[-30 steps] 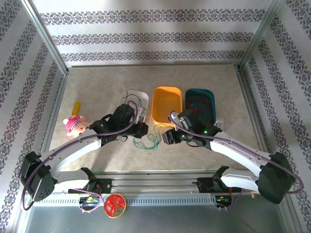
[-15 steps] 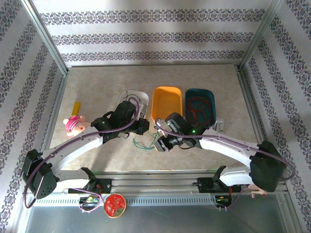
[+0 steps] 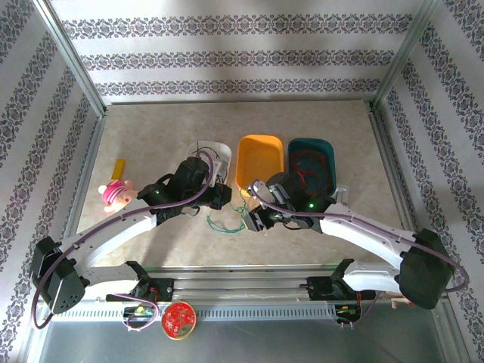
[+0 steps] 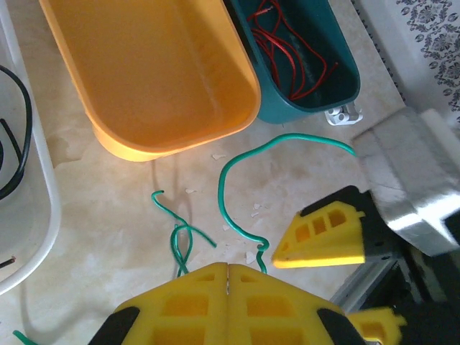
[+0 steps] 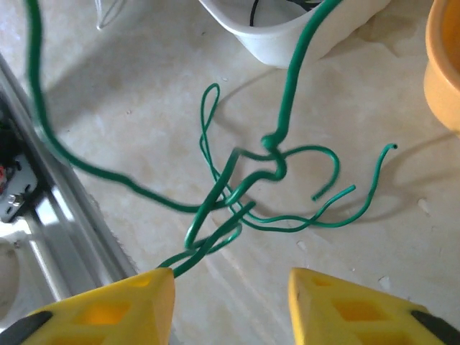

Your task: Untangle the cables

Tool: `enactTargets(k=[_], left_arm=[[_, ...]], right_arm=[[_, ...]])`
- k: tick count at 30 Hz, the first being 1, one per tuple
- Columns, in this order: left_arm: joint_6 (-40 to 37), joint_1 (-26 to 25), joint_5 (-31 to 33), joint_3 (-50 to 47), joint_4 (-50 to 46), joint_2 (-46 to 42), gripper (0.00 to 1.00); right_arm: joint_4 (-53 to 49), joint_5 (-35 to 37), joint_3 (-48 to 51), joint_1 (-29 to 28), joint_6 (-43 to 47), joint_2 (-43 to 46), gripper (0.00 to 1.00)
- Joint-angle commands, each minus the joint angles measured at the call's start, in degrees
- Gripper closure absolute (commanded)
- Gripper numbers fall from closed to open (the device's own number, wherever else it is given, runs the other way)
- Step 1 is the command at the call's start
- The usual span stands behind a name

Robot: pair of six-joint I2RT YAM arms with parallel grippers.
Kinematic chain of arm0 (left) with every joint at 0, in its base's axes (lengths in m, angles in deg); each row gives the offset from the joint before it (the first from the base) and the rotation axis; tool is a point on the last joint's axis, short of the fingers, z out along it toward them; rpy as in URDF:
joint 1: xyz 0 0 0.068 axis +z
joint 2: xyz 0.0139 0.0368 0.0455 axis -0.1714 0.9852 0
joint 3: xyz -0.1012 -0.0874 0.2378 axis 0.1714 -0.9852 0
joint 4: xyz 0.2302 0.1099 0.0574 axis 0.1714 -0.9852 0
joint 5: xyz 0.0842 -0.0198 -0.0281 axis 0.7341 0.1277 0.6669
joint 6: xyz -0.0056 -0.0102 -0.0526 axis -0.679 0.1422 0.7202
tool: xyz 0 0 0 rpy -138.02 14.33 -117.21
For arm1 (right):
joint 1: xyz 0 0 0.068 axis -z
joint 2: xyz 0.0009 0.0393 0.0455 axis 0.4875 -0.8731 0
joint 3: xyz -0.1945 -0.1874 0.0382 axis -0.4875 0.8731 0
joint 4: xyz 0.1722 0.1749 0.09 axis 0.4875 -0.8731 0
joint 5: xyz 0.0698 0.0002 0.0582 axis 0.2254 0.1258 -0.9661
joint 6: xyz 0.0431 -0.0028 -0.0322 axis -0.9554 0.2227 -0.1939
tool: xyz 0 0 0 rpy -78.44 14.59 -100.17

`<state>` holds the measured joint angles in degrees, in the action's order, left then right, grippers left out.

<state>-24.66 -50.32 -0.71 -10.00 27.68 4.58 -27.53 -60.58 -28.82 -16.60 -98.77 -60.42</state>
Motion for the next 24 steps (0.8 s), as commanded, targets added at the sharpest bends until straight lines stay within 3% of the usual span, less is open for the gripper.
enactTargets(k=[1, 7, 14, 20, 22, 24], left_arm=[[-0.6, -0.6, 2.4, 0.9, 2.1, -0.6, 1.00], [0.0, -0.6, 4.7, 1.4, 3.1, -0.1, 1.00], [0.4, -0.6, 4.1, 2.4, 3.7, 0.6, 1.00], [1.0, -0.6, 3.4, 2.2, 4.1, 0.0, 1.00], [1.0, -0.6, 3.2, 2.1, 4.2, -0.1, 1.00], [1.0, -0.6, 2.9, 2.1, 4.0, -0.2, 1.00]], right_arm=[[0.7, -1.9, 1.9, -0.1, -0.7, 3.9, 0.51], [-2.3, 0.3, 1.8, -3.1, -0.5, 5.6, 0.47], [-2.3, 6.7, -0.5, -5.3, 0.6, 0.2, 0.47], [-0.4, 6.5, -3.2, -5.2, 2.8, -4.5, 0.48], [0.5, 7.6, -3.6, -5.0, 2.8, -5.5, 0.51], [1.2, 9.1, -4.0, -4.6, 2.3, -6.0, 0.66]])
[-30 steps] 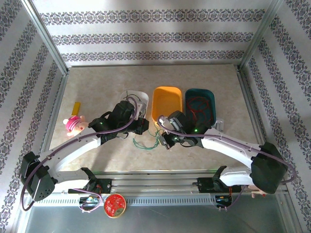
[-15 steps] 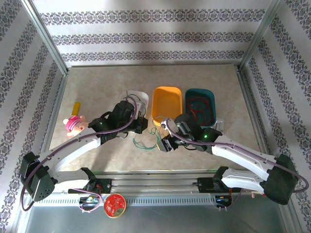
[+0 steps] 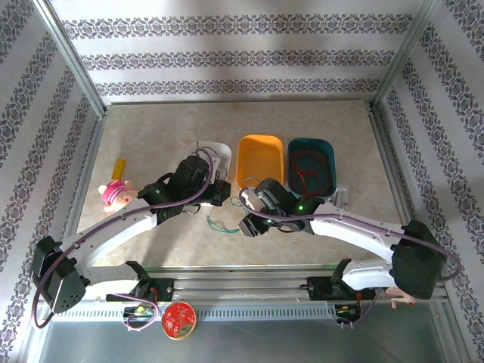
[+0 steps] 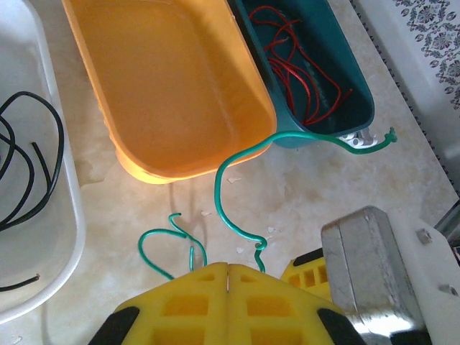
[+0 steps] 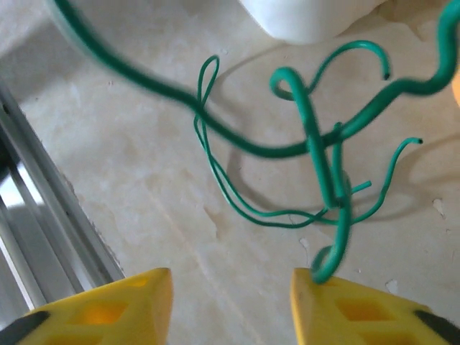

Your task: Untangle the cables

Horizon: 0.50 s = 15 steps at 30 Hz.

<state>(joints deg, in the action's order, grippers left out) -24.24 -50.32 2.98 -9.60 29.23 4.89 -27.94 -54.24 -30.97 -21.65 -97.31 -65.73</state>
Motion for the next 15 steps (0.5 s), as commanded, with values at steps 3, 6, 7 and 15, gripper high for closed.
enactTargets(k=[3, 6, 7, 15], left_arm=[[0.6, -0.6, -1.0, 1.6, 2.3, -0.7, 1.00], [0.5, -0.6, -1.4, 1.6, 2.2, -0.7, 1.00], [0.4, -0.6, -1.4, 1.6, 2.1, -0.6, 1.00], [0.2, -0.7, -1.5, 1.8, 1.9, -0.3, 1.00]], right_arm=[[2.7, 5.4, -1.6, 1.5, -0.4, -0.3, 0.88], [4.0, 6.2, -0.7, 2.3, -1.4, 1.0, 0.98], [4.3, 6.4, -0.5, 2.4, -1.6, 1.4, 1.00], [4.8, 3.8, 1.1, 3.5, -1.9, 4.5, 0.99]])
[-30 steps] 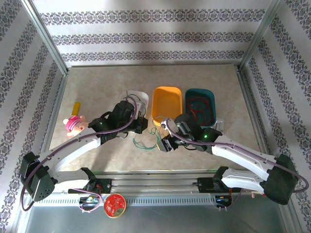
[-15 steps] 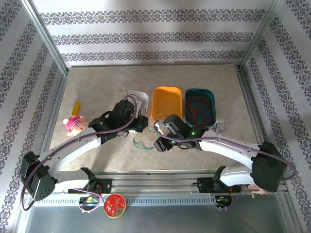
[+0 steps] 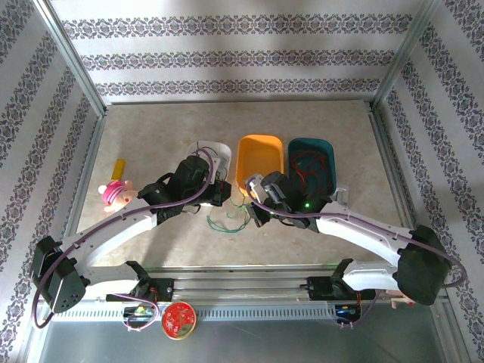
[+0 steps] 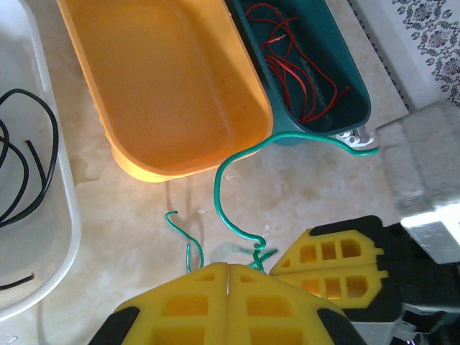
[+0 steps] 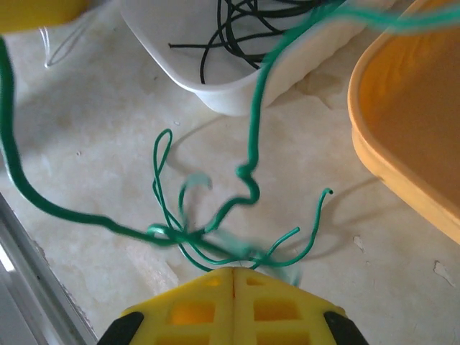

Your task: Untangle the cables

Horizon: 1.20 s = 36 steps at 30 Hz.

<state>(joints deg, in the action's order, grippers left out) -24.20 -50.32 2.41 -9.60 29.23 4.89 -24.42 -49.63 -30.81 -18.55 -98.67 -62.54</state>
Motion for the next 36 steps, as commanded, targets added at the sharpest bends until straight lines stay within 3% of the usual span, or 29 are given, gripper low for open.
enactTargets(k=[1, 3, 4, 21, 25, 33, 36], left_arm=[[0.2, -0.6, -0.9, 1.8, 1.9, -0.3, 1.00], [0.2, -0.7, -1.1, 1.9, 2.0, -0.2, 1.00], [0.2, -0.7, -1.1, 1.8, 2.1, -0.2, 1.00], [-0.6, -0.8, -1.9, 2.3, 1.1, -0.6, 1.00], [-0.9, -0.8, -2.2, 2.6, 1.0, -0.6, 1.00], [-1.1, -1.0, -1.6, 2.7, 0.4, -0.5, 1.00], [-1.3, -1.0, 1.9, 2.6, -1.3, -0.3, 1.00]], right_arm=[[1.0, -1.6, 1.0, 0.4, -0.4, 1.4, 0.87], [0.5, -2.8, 0.8, 0.5, -0.1, 1.2, 0.69], [0.1, -2.9, 0.7, 0.5, 0.0, 0.9, 0.66], [-1.5, -7.6, 2.8, 1.9, 0.7, -0.6, 0.61], [-0.8, -7.0, 3.0, 2.2, 0.6, -1.4, 0.66], [1.6, -5.2, 0.7, 2.4, 0.4, -2.6, 1.00], [1.3, -4.5, 1.1, 2.5, 0.1, -0.2, 1.00]])
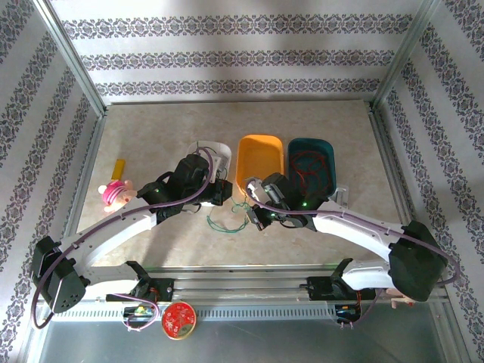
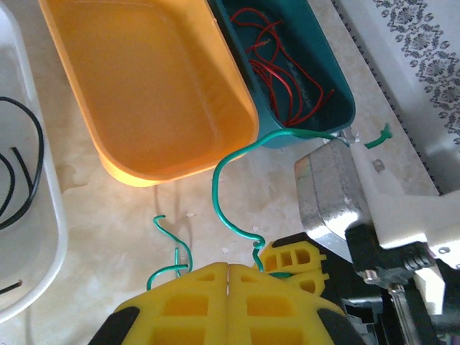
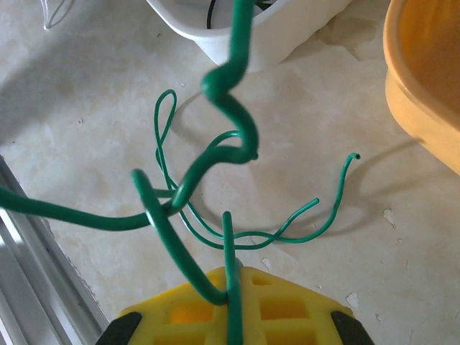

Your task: Untangle the cables

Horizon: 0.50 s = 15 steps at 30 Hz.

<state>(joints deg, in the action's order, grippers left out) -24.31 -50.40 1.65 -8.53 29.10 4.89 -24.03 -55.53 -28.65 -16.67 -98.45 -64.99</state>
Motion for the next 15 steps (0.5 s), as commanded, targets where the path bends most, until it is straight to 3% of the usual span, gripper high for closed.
enactTargets(k=[1, 8, 15], left_arm=[[-1.3, -0.9, 4.1, 1.3, -1.7, -0.2, 1.00], [-0.8, -0.9, 13.5, 0.6, -6.9, 2.8, 1.00], [-1.9, -1.6, 12.1, -0.2, -4.8, 4.4, 1.00]], right_arm=[[0.7, 1.7, -0.9, 0.7, -0.4, 3.2, 1.00], [-0.1, -2.5, 1.0, 4.1, -4.5, 11.9, 1.00], [3.3, -10.1, 2.3, 10.9, -10.0, 17.6, 1.00]])
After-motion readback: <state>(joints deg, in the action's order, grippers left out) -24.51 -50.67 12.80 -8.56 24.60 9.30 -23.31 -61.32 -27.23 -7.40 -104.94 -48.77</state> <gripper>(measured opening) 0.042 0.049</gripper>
